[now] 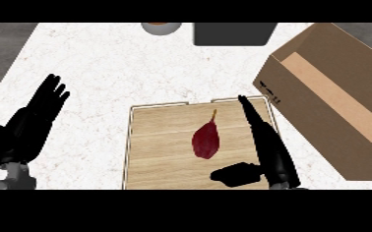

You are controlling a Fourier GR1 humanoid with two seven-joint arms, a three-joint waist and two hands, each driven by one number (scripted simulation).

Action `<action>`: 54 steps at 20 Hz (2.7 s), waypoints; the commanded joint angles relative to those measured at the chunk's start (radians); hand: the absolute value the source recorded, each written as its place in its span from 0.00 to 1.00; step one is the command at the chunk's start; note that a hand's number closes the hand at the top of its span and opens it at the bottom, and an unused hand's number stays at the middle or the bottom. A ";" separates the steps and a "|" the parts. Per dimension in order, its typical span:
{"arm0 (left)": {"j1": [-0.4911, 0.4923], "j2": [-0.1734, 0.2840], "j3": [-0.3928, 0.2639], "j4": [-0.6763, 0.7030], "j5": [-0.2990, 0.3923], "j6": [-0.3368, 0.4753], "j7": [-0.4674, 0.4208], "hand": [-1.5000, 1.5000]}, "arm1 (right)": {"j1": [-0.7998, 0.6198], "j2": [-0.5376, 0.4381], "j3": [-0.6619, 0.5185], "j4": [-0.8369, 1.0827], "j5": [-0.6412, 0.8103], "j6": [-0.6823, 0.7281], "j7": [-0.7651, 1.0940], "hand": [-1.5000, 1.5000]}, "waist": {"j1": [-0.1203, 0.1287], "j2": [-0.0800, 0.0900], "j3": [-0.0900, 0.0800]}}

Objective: Pick the pear from the tray and place it in the cardboard box

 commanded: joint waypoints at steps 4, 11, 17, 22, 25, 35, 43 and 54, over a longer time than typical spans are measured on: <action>0.025 -0.038 0.015 -0.023 -0.025 -0.028 0.017 0.50 | -0.018 0.077 -0.009 0.108 0.056 0.019 -0.021 0.00 | 0.001 0.000 0.000; -0.036 -0.037 0.056 -0.008 -0.041 -0.028 0.044 0.50 | -0.056 0.115 -0.047 0.161 0.087 0.065 0.008 0.00 | 0.000 0.000 0.000; 0.079 -0.055 0.072 -0.133 -0.021 -0.070 0.075 0.50 | -0.055 0.096 -0.110 0.189 0.053 0.110 -0.060 0.00 | 0.003 0.000 0.000; -0.037 -0.095 0.033 -0.054 -0.094 -0.009 0.097 0.50 | -0.139 0.135 -0.037 0.205 0.065 0.108 0.061 0.00 | 0.001 0.000 0.000; 0.011 -0.092 0.069 0.043 -0.082 -0.093 -0.032 0.50 | -0.062 0.136 -0.011 0.260 0.080 0.047 -0.031 0.00 | 0.000 0.000 0.000; -0.013 -0.062 0.132 -0.017 -0.043 -0.123 0.057 0.50 | -0.097 0.136 -0.038 0.320 0.065 0.039 -0.048 0.00 | 0.001 0.000 0.000; -0.057 -0.091 0.096 0.039 -0.108 -0.091 0.030 0.50 | -0.131 0.136 0.045 0.389 0.104 -0.115 -0.122 1.00 | 0.001 0.000 0.000; 0.044 -0.128 0.075 -0.071 -0.100 -0.110 0.049 0.50 | -0.209 0.045 0.031 0.495 0.220 0.085 -0.172 1.00 | 0.012 0.000 -0.001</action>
